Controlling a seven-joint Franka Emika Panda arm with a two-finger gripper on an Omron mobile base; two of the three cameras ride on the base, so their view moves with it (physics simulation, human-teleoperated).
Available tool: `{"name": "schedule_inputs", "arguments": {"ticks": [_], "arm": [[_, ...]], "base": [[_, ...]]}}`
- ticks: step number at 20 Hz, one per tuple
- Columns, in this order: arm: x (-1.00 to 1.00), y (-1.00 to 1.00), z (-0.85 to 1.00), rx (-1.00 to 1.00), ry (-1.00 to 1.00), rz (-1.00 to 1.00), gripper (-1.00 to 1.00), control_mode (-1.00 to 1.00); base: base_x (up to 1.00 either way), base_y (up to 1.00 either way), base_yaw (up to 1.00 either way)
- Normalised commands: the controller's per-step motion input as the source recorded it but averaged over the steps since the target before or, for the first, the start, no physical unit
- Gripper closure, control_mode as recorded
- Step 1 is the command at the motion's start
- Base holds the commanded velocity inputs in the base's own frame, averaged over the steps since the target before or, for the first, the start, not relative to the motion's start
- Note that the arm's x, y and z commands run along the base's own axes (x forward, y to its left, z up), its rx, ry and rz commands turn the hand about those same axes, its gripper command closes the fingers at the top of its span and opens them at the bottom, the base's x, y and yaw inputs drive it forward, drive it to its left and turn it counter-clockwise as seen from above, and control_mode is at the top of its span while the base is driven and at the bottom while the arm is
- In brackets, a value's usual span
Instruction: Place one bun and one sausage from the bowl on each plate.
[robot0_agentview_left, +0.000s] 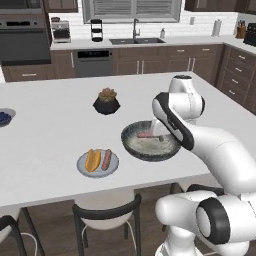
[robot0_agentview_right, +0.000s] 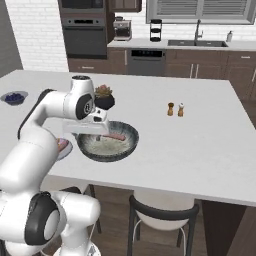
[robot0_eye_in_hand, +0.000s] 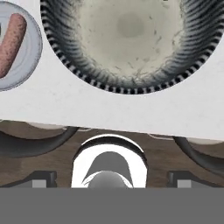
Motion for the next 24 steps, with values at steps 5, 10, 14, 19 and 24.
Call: {"name": "schedule_inputs", "arguments": {"ticks": [5, 10, 14, 19, 24], "arm": [[0.69, -0.3, -0.03, 0.0, 0.0, 0.44, -1.0, -1.0], [0.66, -0.05, -0.12, 0.0, 0.0, 0.44, -1.0, -1.0], [0.56, 0.0, -0.42, -0.01, -0.06, 0.43, -1.0, -1.0], [0.41, 0.0, -0.49, -0.05, -0.09, 0.42, -1.0, -1.0], [0.56, 0.01, -0.52, -0.08, -0.01, 0.24, -1.0, -1.0]], "base": [[0.0, 0.0, 0.0], [0.0, 0.0, 0.0], [0.0, 0.0, 0.0], [0.0, 0.0, 0.0], [0.0, 0.0, 0.0]]}}
